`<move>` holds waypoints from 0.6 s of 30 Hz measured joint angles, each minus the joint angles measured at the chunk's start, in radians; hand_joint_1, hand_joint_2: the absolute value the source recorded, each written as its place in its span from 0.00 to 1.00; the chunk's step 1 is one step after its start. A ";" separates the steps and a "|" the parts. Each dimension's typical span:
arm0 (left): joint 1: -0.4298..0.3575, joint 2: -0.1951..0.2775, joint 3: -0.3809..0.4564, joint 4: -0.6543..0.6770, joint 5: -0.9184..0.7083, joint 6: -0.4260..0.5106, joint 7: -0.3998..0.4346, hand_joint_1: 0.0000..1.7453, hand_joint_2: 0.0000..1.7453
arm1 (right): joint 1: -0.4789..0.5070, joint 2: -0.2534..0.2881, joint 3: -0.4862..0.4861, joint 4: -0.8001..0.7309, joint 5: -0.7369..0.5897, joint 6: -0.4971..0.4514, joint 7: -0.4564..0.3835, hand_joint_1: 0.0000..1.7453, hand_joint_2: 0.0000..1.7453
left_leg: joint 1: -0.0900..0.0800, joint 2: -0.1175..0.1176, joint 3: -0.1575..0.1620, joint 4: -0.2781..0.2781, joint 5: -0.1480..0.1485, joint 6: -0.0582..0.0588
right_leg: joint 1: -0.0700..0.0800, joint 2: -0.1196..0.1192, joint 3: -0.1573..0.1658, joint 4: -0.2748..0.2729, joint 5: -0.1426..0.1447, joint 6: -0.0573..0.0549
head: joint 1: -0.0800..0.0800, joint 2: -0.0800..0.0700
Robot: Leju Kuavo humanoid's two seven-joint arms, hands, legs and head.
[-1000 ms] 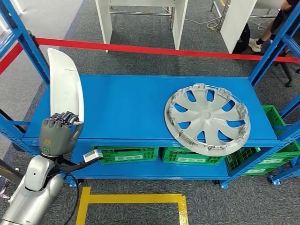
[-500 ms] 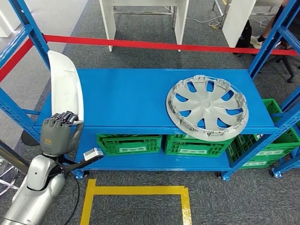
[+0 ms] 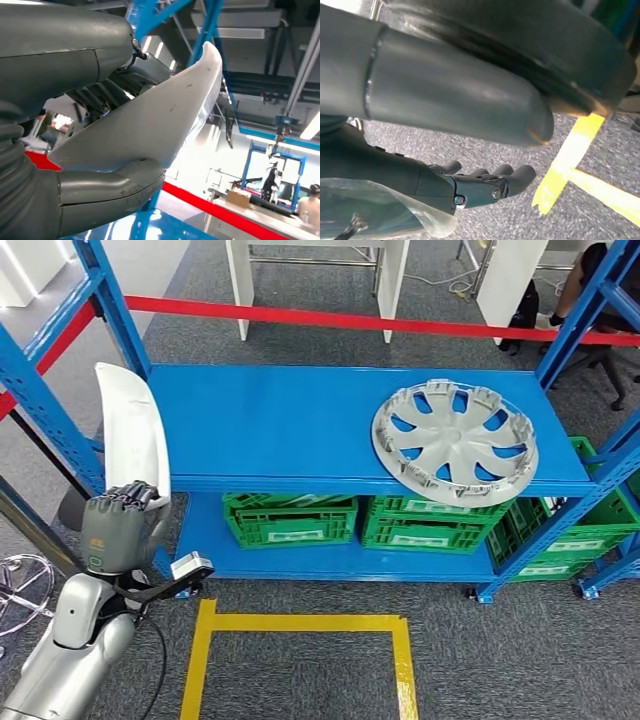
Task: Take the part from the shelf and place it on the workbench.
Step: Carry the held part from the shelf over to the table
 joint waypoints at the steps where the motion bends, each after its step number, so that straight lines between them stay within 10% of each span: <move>1: -0.001 0.000 -0.002 0.001 0.002 0.000 0.001 1.00 1.00 | 0.000 0.000 0.000 0.000 0.000 0.000 0.000 0.00 0.00 | 0.000 0.001 -0.013 -0.001 0.011 0.009 | -0.001 0.002 -0.013 0.033 -0.040 0.003 | 0.002 0.000; 4: 0.001 0.003 -0.006 0.004 0.017 0.000 0.013 1.00 1.00 | -0.002 0.000 0.000 0.000 0.000 -0.001 0.001 0.00 0.00 | -0.007 0.002 -0.058 0.000 0.048 0.021 | 0.001 0.007 -0.057 0.216 -0.174 0.004 | 0.008 0.000; 7: 0.006 0.007 -0.008 0.006 0.032 -0.001 0.022 1.00 1.00 | -0.001 0.000 0.000 0.000 0.000 -0.001 0.002 0.00 0.00 | -0.015 0.002 -0.096 0.001 0.077 0.023 | 0.004 0.007 -0.037 0.277 -0.163 -0.004 | 0.009 0.000; 10: 0.007 0.011 -0.008 0.006 0.047 -0.001 0.026 1.00 1.00 | -0.004 0.000 0.000 0.000 0.000 -0.002 0.003 0.00 0.00 | -0.024 0.000 -0.126 0.001 0.106 0.021 | 0.020 0.009 0.102 0.112 -0.113 -0.036 | 0.009 0.000; 12: 0.007 0.014 -0.009 0.007 0.054 -0.001 0.027 1.00 1.00 | -0.009 -0.001 0.000 0.000 0.000 -0.003 0.003 0.00 0.00 | -0.026 0.001 -0.137 0.000 0.129 0.015 | 0.030 0.010 0.194 -0.024 -0.130 -0.050 | 0.009 0.000; 15: 0.008 0.017 -0.010 0.008 0.060 -0.001 0.028 1.00 1.00 | -0.011 0.003 0.000 -0.001 0.000 -0.003 0.003 0.00 0.00 | -0.022 0.002 -0.143 -0.014 0.156 -0.003 | 0.034 0.009 0.200 -0.073 -0.120 -0.056 | 0.012 0.000; 18: 0.017 0.028 -0.010 0.009 0.073 0.000 0.027 1.00 1.00 | -0.011 0.009 0.000 -0.003 0.002 -0.006 0.004 0.00 0.00 | -0.018 0.000 -0.166 0.059 0.051 -0.022 | 0.028 0.002 0.167 -0.080 -0.079 -0.073 | 0.008 0.000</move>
